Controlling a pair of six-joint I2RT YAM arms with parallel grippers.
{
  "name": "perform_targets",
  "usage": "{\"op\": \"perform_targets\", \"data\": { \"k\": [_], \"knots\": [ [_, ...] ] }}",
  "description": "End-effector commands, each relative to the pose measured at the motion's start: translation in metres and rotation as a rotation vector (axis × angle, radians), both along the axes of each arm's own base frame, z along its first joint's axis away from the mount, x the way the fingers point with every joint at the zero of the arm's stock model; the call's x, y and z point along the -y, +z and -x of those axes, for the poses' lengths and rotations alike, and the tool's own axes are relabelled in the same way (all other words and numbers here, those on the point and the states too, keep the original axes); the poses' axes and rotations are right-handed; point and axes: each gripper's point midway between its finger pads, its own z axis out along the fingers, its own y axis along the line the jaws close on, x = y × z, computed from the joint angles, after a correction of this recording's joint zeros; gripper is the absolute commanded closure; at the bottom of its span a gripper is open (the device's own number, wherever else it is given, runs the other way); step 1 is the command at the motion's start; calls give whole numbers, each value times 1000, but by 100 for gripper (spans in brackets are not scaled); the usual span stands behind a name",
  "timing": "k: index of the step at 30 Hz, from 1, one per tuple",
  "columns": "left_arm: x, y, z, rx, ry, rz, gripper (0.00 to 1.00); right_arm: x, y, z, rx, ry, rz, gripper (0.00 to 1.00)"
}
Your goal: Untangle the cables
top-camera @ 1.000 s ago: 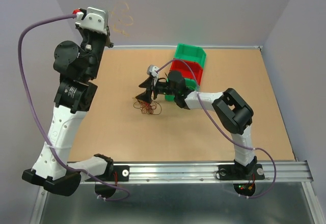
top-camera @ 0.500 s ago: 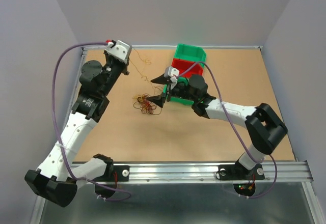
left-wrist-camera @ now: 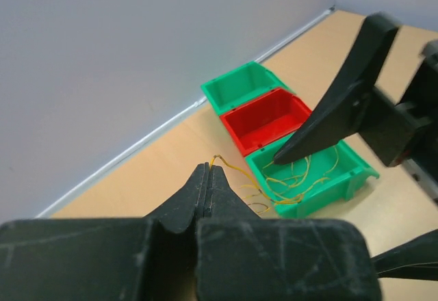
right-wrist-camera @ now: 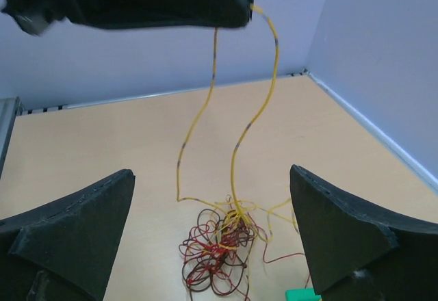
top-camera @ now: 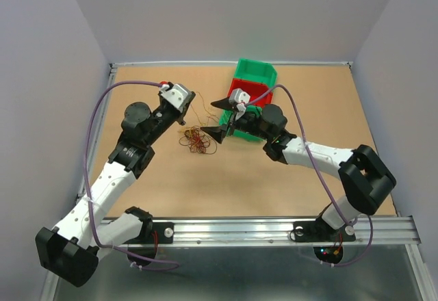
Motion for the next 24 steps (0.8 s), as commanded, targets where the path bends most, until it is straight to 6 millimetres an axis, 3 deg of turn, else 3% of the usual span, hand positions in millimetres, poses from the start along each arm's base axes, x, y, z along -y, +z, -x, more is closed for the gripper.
{"op": "perform_targets", "data": {
  "k": [1, 6, 9, 11, 12, 13, 16, 21, 22, 24],
  "knots": [
    [8, 31, 14, 100, -64, 59, 100, -12, 11, -10, 17, 10, -39, 0],
    [10, 31, 18, 92, -85, 67, 100, -24, 3, -27, -8, -10, -45, 0],
    [9, 31, 18, 88, -81, 70, 100, -31, -1, -24, -7, 31, -36, 0],
    [9, 31, 18, 86, -75, 73, 100, -36, -3, -21, -6, 65, -27, 6],
    [8, 32, 17, 83, -69, 76, 100, -37, -3, -19, -8, 78, -27, 11],
    [6, 33, 16, 81, -55, 82, 100, -38, -4, -20, -14, 82, -28, 28],
    [1, 34, 11, 76, -18, 96, 100, -39, -6, -21, -20, 82, -24, 56],
    [-6, 37, 6, 67, 37, 126, 100, -47, -9, -23, -56, 107, -23, 83],
    [-8, 38, 5, 66, 47, 129, 100, -48, -9, -23, -62, 111, -23, 95],
    [-13, 35, -1, 53, 89, 140, 100, -48, -6, -25, -73, 100, -33, 99]
  ]
}}
